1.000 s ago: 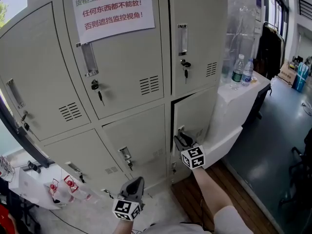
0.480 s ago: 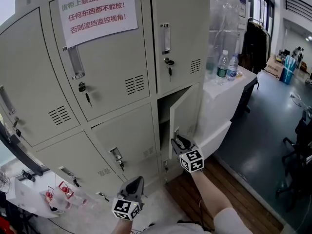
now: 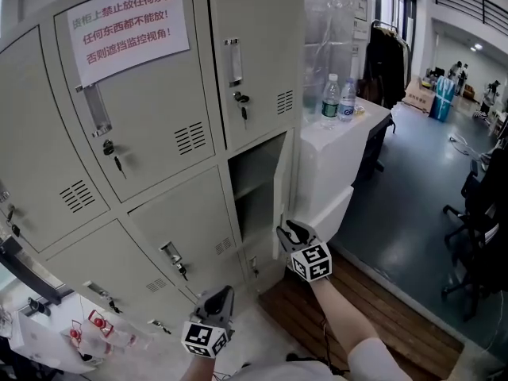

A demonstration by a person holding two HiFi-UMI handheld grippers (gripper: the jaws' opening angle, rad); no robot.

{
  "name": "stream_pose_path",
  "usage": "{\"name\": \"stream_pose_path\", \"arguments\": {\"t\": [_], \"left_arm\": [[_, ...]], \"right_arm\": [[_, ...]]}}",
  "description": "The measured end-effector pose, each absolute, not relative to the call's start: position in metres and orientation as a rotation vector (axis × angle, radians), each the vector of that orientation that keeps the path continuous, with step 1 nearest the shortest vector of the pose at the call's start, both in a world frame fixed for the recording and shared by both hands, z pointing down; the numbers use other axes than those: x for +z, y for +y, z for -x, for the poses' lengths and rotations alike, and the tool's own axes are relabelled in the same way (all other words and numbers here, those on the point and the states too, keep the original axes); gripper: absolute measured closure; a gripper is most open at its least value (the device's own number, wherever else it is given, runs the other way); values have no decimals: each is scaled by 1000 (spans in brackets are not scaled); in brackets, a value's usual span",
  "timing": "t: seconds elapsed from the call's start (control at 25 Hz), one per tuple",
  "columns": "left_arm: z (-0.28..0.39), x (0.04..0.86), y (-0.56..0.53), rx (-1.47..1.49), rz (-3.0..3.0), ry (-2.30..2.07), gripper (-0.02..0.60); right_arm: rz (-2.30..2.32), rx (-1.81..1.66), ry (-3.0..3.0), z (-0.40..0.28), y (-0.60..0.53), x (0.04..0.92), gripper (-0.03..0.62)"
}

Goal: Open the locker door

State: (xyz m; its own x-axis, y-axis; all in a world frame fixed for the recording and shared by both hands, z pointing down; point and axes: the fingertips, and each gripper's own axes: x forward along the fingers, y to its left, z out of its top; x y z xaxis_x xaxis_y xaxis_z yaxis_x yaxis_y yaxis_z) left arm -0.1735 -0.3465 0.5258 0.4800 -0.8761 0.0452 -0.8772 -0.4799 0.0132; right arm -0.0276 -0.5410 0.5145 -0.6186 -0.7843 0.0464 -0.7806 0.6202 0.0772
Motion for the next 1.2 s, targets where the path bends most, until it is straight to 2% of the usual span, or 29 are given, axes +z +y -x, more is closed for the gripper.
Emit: {"name": "stream_pose_path", "arguments": {"t": [0.48,0.72,1.2], "left_arm": [[140,524,-347,51,-2746,-1459,574],[134,521,-346,47,-2759,-1444,574],[140,524,-349,52,-2738,-1471,574]], "right_arm": [[-1579,-52,-2617,-55,-530,517,483],[-1740,-22,-2535,-90,-529,517,566],[-1706,-15,-2611,-75,-522,513,579]]}}
